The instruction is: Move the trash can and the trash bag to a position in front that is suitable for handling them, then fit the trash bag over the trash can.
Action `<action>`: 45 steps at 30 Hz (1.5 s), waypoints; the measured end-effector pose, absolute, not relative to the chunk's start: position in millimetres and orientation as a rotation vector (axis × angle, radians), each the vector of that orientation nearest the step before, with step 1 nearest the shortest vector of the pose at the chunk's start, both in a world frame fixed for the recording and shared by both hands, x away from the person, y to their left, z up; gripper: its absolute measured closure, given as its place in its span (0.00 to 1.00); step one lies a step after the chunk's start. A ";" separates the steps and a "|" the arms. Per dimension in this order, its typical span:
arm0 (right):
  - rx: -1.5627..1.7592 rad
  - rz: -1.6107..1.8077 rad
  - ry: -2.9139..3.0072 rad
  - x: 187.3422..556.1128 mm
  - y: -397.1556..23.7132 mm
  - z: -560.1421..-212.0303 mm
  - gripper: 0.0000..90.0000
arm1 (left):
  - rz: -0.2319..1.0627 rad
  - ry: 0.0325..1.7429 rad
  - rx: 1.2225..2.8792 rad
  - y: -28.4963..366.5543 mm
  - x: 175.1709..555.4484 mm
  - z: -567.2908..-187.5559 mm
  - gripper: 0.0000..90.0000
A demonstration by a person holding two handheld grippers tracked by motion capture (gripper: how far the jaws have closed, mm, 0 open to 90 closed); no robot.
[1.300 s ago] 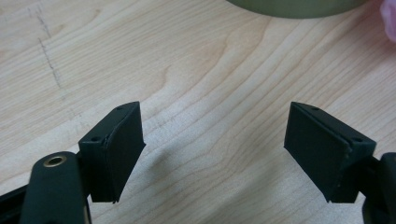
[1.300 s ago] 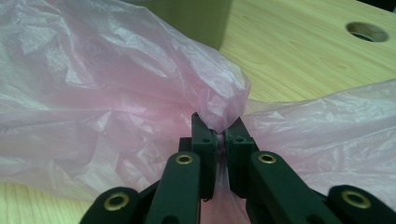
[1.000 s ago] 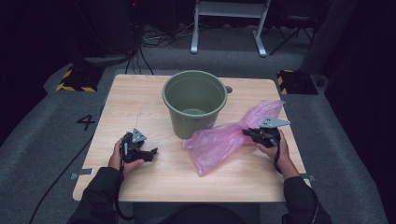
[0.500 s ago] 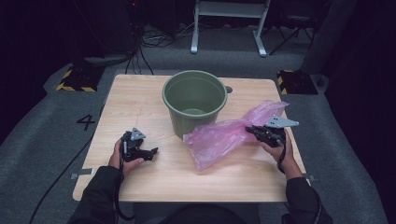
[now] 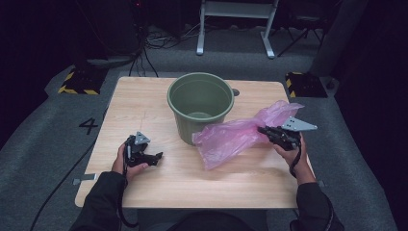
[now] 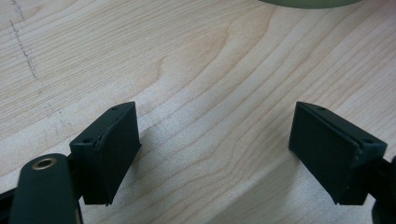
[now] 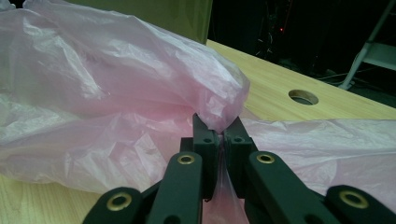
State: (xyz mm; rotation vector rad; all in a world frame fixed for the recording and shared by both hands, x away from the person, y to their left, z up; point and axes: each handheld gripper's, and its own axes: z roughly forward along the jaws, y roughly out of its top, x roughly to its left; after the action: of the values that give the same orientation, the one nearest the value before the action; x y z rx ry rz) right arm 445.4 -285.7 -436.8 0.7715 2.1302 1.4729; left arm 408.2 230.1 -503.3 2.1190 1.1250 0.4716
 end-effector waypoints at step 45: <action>0.545 1.681 1.925 399.9 -323.7 -380.1 0.97 | 0.465 1.125 2.115 228.7 409.3 -503.7 0.17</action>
State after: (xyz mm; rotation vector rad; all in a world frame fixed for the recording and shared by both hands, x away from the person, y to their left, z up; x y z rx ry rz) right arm 399.9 -323.7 -380.1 0.5447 1.9251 1.6808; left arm 409.3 228.7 -503.7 2.1151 1.1252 0.4653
